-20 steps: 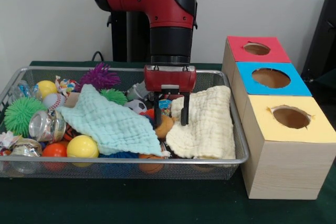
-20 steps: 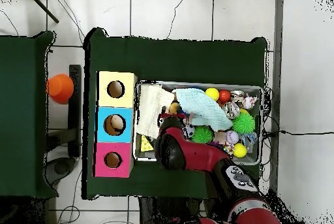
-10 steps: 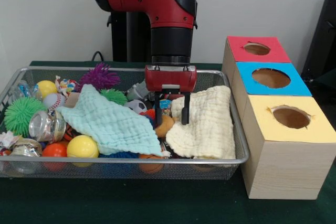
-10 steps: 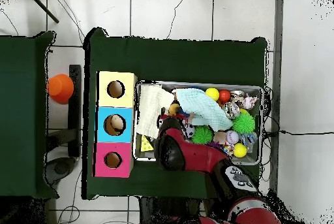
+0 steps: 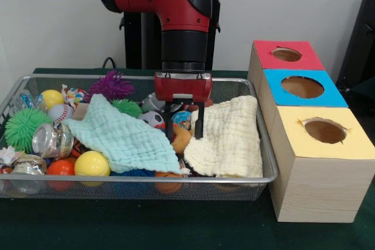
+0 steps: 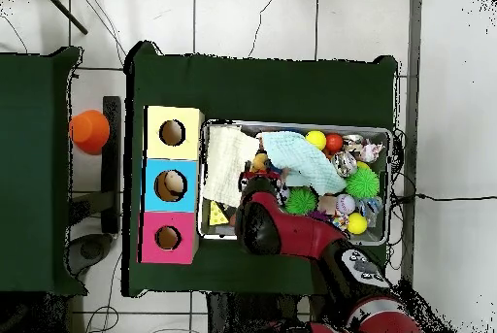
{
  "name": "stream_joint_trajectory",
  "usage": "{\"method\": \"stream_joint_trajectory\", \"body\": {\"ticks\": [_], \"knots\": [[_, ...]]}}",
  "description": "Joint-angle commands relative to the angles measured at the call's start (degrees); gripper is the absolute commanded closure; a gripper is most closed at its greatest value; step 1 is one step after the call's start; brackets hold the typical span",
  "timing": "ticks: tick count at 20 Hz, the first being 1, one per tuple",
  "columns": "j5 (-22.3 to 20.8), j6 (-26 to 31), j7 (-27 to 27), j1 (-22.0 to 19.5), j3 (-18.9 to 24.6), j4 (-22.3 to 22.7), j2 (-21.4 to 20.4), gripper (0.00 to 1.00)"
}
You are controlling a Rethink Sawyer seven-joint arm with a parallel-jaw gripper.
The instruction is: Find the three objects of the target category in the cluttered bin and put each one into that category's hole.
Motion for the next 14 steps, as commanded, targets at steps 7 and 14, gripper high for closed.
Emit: {"method": "stream_joint_trajectory", "body": {"ticks": [7,14], "knots": [[0.78,6.01,10.30,-3.09,2.14,0.11,3.33,0.00],[1.14,4.07,10.35,-1.60,1.30,-0.70,4.56,0.00]]}}
